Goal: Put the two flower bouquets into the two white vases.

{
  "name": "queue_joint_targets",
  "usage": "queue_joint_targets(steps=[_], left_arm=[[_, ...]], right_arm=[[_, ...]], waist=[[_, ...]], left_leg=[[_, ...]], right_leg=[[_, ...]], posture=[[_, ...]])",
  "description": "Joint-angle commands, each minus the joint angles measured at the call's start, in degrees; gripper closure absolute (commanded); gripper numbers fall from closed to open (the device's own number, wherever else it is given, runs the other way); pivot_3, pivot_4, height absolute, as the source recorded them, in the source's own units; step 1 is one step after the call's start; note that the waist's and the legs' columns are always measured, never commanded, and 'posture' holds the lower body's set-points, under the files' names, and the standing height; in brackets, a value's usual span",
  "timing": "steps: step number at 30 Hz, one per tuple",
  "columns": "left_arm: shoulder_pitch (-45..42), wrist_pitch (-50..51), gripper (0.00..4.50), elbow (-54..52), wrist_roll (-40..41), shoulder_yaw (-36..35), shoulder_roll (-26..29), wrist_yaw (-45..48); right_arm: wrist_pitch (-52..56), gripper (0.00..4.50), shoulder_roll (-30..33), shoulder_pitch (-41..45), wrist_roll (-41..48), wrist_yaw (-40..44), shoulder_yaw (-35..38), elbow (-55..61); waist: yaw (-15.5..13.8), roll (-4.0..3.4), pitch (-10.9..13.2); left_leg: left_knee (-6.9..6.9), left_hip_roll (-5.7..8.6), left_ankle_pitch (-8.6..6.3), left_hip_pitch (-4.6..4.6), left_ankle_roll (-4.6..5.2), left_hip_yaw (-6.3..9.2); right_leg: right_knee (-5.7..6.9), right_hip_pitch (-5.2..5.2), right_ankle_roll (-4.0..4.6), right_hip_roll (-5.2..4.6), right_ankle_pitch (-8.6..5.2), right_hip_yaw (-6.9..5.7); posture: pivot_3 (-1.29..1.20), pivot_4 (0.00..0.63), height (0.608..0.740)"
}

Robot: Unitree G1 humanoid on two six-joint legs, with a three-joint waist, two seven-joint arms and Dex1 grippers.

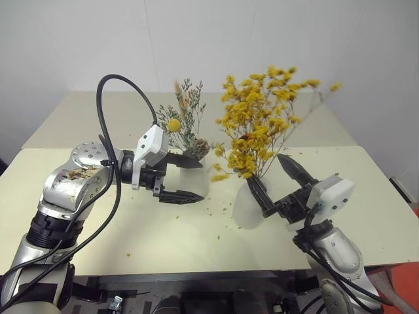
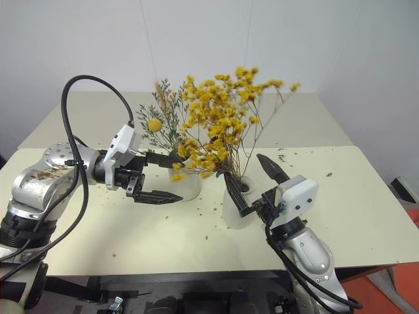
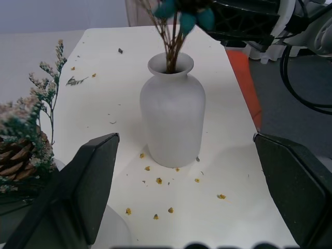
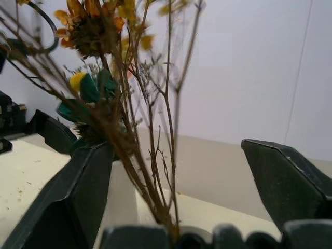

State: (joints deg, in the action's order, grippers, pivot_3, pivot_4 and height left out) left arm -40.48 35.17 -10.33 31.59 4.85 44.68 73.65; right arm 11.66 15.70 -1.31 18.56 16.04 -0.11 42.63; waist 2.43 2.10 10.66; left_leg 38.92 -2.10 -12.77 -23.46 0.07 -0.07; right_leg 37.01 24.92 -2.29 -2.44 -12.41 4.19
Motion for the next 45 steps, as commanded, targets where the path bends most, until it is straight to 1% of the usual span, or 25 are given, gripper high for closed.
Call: queue_joint_targets(steps=[1, 9, 15, 18, 22, 26, 30, 33, 35, 37, 40, 42, 45], left_arm=[[-0.01, -1.0, 0.0, -0.67, 0.19, -1.14, -0.11, -0.4], [0.32, -1.1, 0.0, -0.9, 0.19, -0.99, -0.49, -0.72], [0.1, -1.26, 0.0, -0.71, 0.11, -0.89, -0.55, -0.51], [-0.2, -1.28, 0.0, -0.53, 0.04, -0.71, -0.63, -0.37], [-0.6, -1.11, 0.0, -0.2, -0.01, -0.61, -0.6, -0.12], [-0.38, -0.56, 0.0, 0.48, 0.57, -1.77, 0.17, 0.13], [2.2, -1.99, 0.0, 3.0, 4.0, -7.72, 3.0, 4.17], [4.85, -5.06, 0.0, 4.32, 3.92, -10.54, 5.54, 7.48], [7.2, -6.75, 0.0, 5.72, 4.07, -13.61, 7.9, 9.46], [9.41, -7.53, 0.0, 7.02, 4.76, -17.24, 9.7, 10.22], [13.44, -10.61, 0.0, 8.62, 4.03, -21.55, 13.24, 12.72], [15.76, -11.45, 0.0, 9.42, 4.13, -24.14, 15.52, 13.95], [19.46, -11.8, 0.0, 9.67, 4.94, -28.42, 18.25, 15.35]], right_arm=[[1.86, 0.04, 1.04, -1.0, 1.37, -1.04, 3.8, 3.25], [4.66, 0.04, 4.17, -2.79, 4.81, 0.03, 9.5, 5.38], [3.81, 0.04, 7.18, -6.57, 7.88, 4.02, 11.23, 8.82], [3.79, 0.04, 8.12, -7.42, 8.61, 4.92, 11.99, 9.35], [3.64, 0.04, 8.68, -9.11, 9.26, 5.55, 13.76, 9.44], [2.91, 0.04, 10.77, -13.57, 11.77, 9.03, 19.51, 8.92], [2.62, 0.04, 16.74, -17.44, 18.56, 16.62, 33.07, 4.83], [3.07, 0.04, 21.47, -18.4, 23.12, 22.24, 40.84, 1.09], [4.71, 0.04, 27.06, -19.64, 25.72, 29.03, 47.35, -3.31], [7.13, 0.04, 32.85, -21.69, 27.15, 36.26, 53.0, -7.96], [6.91, 0.04, 38.31, -23.52, 26.83, 45.81, 58.16, -13.69], [7.46, 0.04, 41.03, -23.38, 26.47, 49.63, 60.09, -16.9], [6.9, 0.04, 44.42, -21.81, 25.0, 54.16, 61.04, -20.85]], waist=[[-0.03, 0.0, 0.0], [-0.04, 0.0, 0.0], [-0.04, 0.01, 0.0], [0.0, 0.0, 0.0], [-0.08, 0.0, 0.0], [-0.24, 0.0, 0.0], [0.0, 0.0, 0.0], [0.17, 0.0, 0.0], [-0.01, 0.0, 0.01], [-0.1, -0.01, 0.01], [-0.21, 0.04, -0.02], [-0.23, 0.04, -0.02], [-0.15, 0.04, -0.01]], left_leg=[[0.0, 0.0, 0.0, -0.01, 0.0, 0.0], [-0.01, 0.0, 0.0, 0.01, 0.0, 0.0], [0.0, 0.01, 0.0, 0.02, 0.0, -0.01], [-0.01, 0.0, 0.0, 0.19, 0.0, -0.01], [-0.01, 0.0, 0.0, 0.19, 0.0, 0.0], [-0.01, 0.0, 0.0, 0.18, 0.0, 0.0], [-0.01, 0.0, 0.0, 0.27, 0.0, -0.02], [-0.08, -0.04, -0.01, 0.47, 0.0, -0.05], [-0.15, -0.06, -0.01, 0.6, -0.01, -0.03], [-0.16, -0.06, -0.01, 0.61, -0.01, -0.06], [-0.18, -0.08, -0.01, 0.59, -0.01, -0.06], [-0.2, -0.08, -0.02, 0.58, -0.02, -0.08], [-0.18, -0.08, -0.02, 0.58, -0.02, -0.12]], right_leg=[[0.0, 0.0, 0.0, 0.0, 0.0, 0.0], [0.0, 0.0, 0.0, 0.0, 0.0, 0.01], [-0.01, -0.05, -0.01, -0.01, -0.01, 0.01], [-0.01, -0.18, -0.02, 0.0, -0.03, 0.01], [-0.04, -0.21, -0.02, 0.0, -0.05, -0.01], [-0.08, -0.25, -0.02, -0.01, -0.05, -0.02], [-0.12, -0.35, -0.03, -0.02, -0.05, -0.01], [-0.17, -0.51, 0.06, -0.01, -0.09, 0.0], [-0.2, -0.64, 0.31, 0.0, -0.24, -0.05], [-0.22, -0.66, 0.38, -0.03, -0.29, -0.03], [-0.31, -0.66, 0.4, -0.03, -0.3, -0.06], [-0.35, -0.66, 0.39, -0.05, -0.3, -0.05], [-0.39, -0.65, 0.39, -0.11, -0.3, -0.04]], posture=[[0.0, 0.15, 0.74], [0.0, 0.15, 0.74], [0.0, 0.15, 0.74], [0.0, 0.15, 0.74], [0.0, 0.15, 0.74], [0.0, 0.15, 0.74], [0.0, 0.15, 0.74], [0.0, 0.15, 0.74], [0.0, 0.15, 0.74], [0.0, 0.15, 0.74], [0.0, 0.15, 0.74], [0.0, 0.15, 0.74], [0.0, 0.15, 0.74]])
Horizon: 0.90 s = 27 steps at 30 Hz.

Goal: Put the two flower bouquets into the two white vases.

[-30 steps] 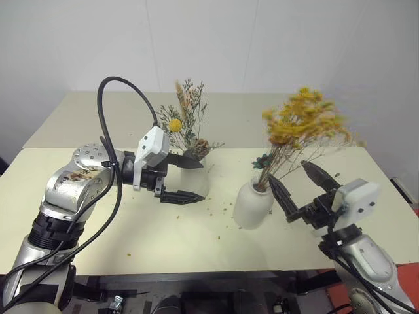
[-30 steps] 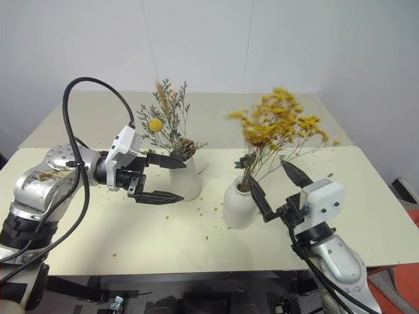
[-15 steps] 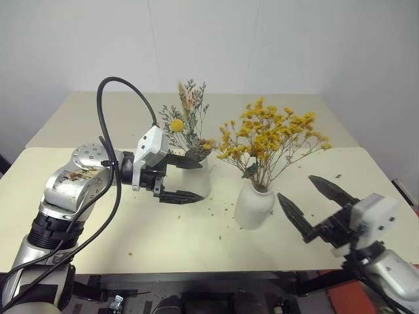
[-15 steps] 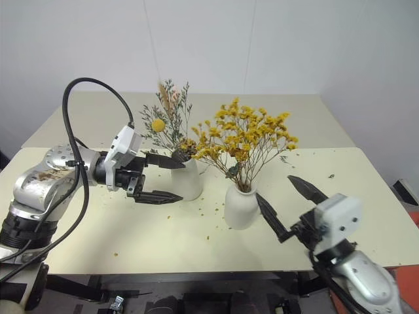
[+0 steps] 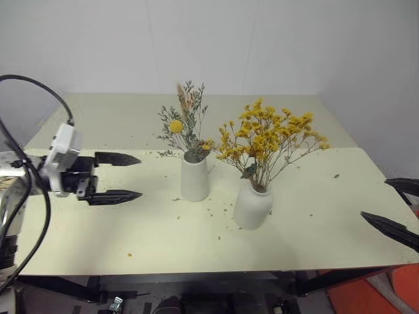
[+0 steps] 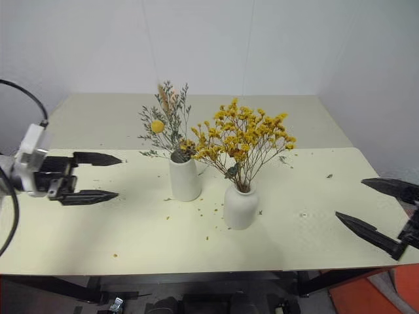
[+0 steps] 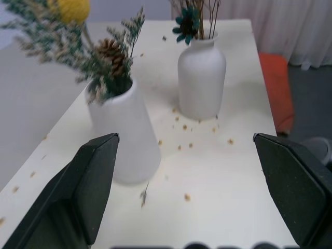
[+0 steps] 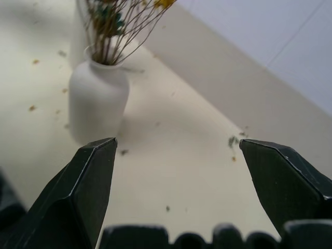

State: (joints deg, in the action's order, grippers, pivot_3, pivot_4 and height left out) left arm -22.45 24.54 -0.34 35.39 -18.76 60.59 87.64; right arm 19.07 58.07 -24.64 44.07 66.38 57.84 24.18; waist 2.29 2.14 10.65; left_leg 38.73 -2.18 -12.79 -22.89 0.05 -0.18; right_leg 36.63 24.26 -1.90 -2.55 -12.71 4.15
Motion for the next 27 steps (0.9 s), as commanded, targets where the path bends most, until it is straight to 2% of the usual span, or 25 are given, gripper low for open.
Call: queue_joint_targets(steps=[1, 10, 17, 27], left_arm=[[2.47, -1.18, 0.0, -0.44, 1.32, -5.94, 2.87, 1.46], [9.26, -1.24, 0.0, -2.82, 1.52, -11.5, 3.34, -0.99], [10.58, -1.34, 0.0, -3.06, 1.74, -12.04, 3.41, -2.06], [12.61, 1.91, 0.0, -5.27, 5.15, -14.54, 3.95, -1.61]], right_arm=[[-0.85, 0.04, 2.84, 2.0, -0.88, 5.26, 3.05, -3.22], [0.36, 0.04, 6.21, 6.81, -4.55, 9.11, 0.05, -7.69], [0.5, 0.04, 5.33, 6.99, -7.76, 9.43, -0.89, -6.84], [3.12, 0.04, 4.37, 6.01, -7.89, 10.99, -0.98, -4.76]], waist=[[-0.07, 0.0, 0.0], [-0.5, -0.01, 0.01], [-1.08, -0.02, 0.01], [-1.22, -0.02, 0.01]], left_leg=[[0.0, 0.0, 0.0, 0.0, 0.0, 0.0], [-0.01, -0.05, -0.01, -0.04, -0.01, -0.02], [-0.06, -0.06, -0.01, -0.06, -0.02, -0.05], [-0.06, -0.09, -0.01, -0.05, -0.03, -0.1]], right_leg=[[-0.02, -0.01, 0.0, 0.0, 0.0, -0.01], [-0.05, 0.06, 0.0, -0.02, -0.01, -0.04], [-0.05, 0.1, 0.01, -0.01, -0.02, -0.05], [-0.05, 0.11, 0.01, -0.01, -0.02, -0.04]], posture=[[0.0, 0.15, 0.74], [0.0, 0.15, 0.74], [0.0, 0.15, 0.74], [0.0, 0.15, 0.74]])
